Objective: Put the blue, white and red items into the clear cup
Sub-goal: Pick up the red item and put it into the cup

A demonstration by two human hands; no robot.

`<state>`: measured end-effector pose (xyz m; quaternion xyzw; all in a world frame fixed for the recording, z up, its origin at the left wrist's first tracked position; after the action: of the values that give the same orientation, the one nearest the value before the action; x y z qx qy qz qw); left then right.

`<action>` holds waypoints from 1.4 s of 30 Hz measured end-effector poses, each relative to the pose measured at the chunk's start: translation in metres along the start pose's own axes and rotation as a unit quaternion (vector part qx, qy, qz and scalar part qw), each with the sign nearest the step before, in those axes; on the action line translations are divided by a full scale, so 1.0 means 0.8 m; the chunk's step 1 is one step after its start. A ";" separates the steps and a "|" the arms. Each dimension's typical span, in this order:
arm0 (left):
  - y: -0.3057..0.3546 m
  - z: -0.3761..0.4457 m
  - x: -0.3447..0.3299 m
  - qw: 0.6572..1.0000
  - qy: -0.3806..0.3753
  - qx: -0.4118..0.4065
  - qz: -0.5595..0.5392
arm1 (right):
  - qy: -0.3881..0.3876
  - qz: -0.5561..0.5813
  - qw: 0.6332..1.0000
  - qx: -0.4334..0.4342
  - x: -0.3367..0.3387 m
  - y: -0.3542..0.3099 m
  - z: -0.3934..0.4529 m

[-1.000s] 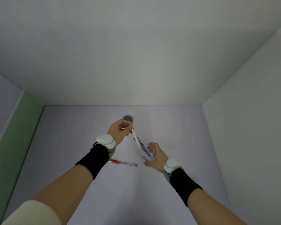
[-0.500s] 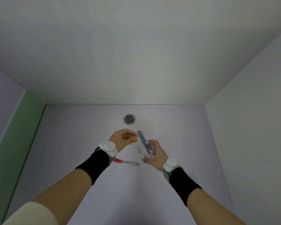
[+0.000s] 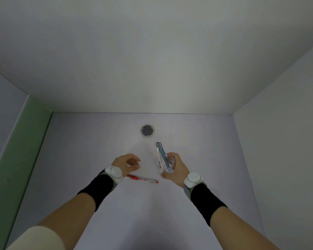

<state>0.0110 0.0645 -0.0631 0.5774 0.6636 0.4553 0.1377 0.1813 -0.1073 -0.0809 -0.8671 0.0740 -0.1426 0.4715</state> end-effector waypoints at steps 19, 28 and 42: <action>-0.063 0.004 -0.008 0.949 -0.046 0.012 0.312 | -0.008 -0.026 1.000 -0.007 -0.011 0.013 -0.004; -0.031 -0.009 0.029 0.997 -0.017 -0.014 0.080 | 0.008 -0.030 0.999 -0.009 -0.003 0.004 -0.006; 0.058 -0.006 0.072 0.992 0.007 -0.109 -0.067 | 0.008 -0.047 0.999 -0.003 -0.010 -0.020 -0.004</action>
<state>0.0202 0.1096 -0.0052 0.5100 0.6479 0.5189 0.2254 0.1726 -0.0993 -0.0669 -0.8698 0.0368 -0.1714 0.4611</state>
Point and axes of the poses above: each hand's wrist, its own z-axis towards the middle knuckle, its own x-axis out of the back of the hand, y = z × x, the point moved 5 cm from there along z, towards the middle knuckle, and after that the axes turned 7 degrees about -y, right-handed, at the moved point
